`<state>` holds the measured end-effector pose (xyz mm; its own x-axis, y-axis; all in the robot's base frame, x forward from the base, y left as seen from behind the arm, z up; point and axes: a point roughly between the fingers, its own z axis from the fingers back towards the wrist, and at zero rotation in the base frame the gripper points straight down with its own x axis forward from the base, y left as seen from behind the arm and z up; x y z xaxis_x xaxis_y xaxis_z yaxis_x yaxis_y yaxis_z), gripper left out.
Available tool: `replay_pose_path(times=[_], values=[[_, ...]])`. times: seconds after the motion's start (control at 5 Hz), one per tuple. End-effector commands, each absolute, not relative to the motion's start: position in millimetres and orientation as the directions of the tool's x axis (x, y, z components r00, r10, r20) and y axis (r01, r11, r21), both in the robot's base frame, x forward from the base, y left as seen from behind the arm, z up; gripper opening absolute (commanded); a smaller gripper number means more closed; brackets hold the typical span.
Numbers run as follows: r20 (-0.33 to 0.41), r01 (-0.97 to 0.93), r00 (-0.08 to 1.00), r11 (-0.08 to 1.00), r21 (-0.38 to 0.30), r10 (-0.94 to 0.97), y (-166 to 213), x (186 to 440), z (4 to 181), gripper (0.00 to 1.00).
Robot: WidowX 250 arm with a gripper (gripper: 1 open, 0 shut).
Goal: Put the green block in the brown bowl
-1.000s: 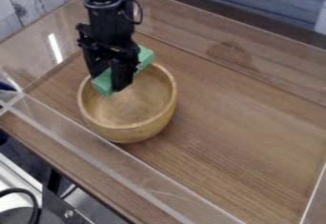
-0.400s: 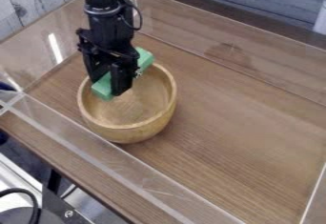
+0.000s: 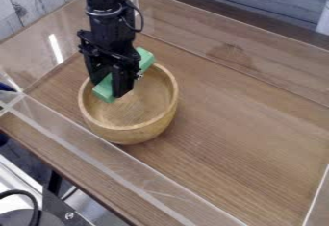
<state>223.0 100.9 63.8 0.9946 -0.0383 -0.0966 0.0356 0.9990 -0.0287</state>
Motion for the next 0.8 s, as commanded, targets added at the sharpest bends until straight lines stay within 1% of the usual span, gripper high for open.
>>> replay_pose_path(times=[0.0, 0.6], values=[[-0.077, 0.030, 0.997, 0.999, -0.021, -0.032, 103.8, 225.9, 68.0, 0.00], [-0.085, 0.027, 0.996, 0.999, -0.034, -0.030, 101.9, 225.2, 66.4, 0.00]])
